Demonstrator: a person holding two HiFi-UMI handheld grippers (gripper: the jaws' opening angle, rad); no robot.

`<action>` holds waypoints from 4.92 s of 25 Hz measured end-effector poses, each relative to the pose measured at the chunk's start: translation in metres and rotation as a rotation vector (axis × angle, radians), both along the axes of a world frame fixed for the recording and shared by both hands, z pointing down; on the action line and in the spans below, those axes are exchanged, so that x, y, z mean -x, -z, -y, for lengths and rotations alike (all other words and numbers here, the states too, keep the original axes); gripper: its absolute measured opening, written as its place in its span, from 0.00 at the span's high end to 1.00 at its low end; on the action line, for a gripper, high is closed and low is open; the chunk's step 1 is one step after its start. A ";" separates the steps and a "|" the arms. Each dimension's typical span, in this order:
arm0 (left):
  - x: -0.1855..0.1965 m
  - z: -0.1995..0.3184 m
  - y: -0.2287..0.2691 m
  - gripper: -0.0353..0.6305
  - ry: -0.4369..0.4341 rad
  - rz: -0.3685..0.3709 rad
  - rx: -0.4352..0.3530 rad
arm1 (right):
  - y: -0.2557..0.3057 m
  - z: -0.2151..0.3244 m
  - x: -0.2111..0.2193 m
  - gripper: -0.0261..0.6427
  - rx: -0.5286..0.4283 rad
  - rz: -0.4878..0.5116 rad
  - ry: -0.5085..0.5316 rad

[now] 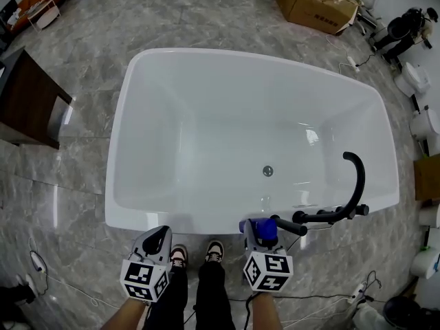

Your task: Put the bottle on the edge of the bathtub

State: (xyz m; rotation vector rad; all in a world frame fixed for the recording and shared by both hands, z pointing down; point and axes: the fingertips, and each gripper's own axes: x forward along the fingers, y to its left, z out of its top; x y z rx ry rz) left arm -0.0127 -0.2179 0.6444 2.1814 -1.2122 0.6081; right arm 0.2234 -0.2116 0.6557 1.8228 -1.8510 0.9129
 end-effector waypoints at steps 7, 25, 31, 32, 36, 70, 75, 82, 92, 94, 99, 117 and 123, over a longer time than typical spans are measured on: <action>0.011 0.001 -0.007 0.92 0.012 0.009 0.009 | -0.008 0.013 0.002 0.70 -0.015 -0.031 0.011; 0.020 -0.007 -0.007 0.92 0.022 0.002 0.022 | -0.015 0.010 0.016 0.70 -0.035 -0.082 0.061; 0.019 -0.005 -0.008 0.92 0.013 -0.004 0.018 | -0.012 0.008 0.019 0.70 -0.064 -0.108 0.069; 0.019 -0.005 -0.008 0.92 0.012 -0.004 0.018 | -0.012 0.007 0.018 0.70 -0.068 -0.110 0.068; 0.021 -0.005 -0.009 0.92 0.009 -0.002 0.023 | -0.013 0.006 0.018 0.69 -0.079 -0.107 0.058; 0.030 -0.013 -0.001 0.92 -0.004 -0.016 0.018 | -0.012 -0.004 0.018 0.57 -0.051 -0.101 0.024; 0.029 -0.011 0.004 0.92 -0.009 -0.019 0.010 | -0.002 -0.006 0.019 0.56 -0.062 -0.085 -0.001; 0.025 -0.009 0.020 0.92 -0.017 -0.028 -0.005 | 0.015 -0.010 0.018 0.56 -0.063 -0.086 -0.033; 0.017 0.002 0.052 0.92 -0.049 -0.048 -0.048 | 0.059 -0.010 0.022 0.55 -0.098 -0.091 -0.066; 0.011 0.002 0.059 0.92 -0.082 -0.055 -0.059 | 0.067 -0.009 0.024 0.55 -0.102 -0.098 -0.058; 0.003 0.010 0.081 0.92 -0.108 -0.073 -0.101 | 0.093 -0.003 0.032 0.55 -0.132 -0.121 -0.034; -0.038 0.062 0.225 0.92 -0.218 -0.252 -0.376 | 0.240 0.010 0.018 0.63 -0.367 -0.208 -0.144; -0.037 0.068 0.242 0.92 -0.227 -0.255 -0.431 | 0.261 -0.007 0.013 0.74 -0.407 -0.217 -0.198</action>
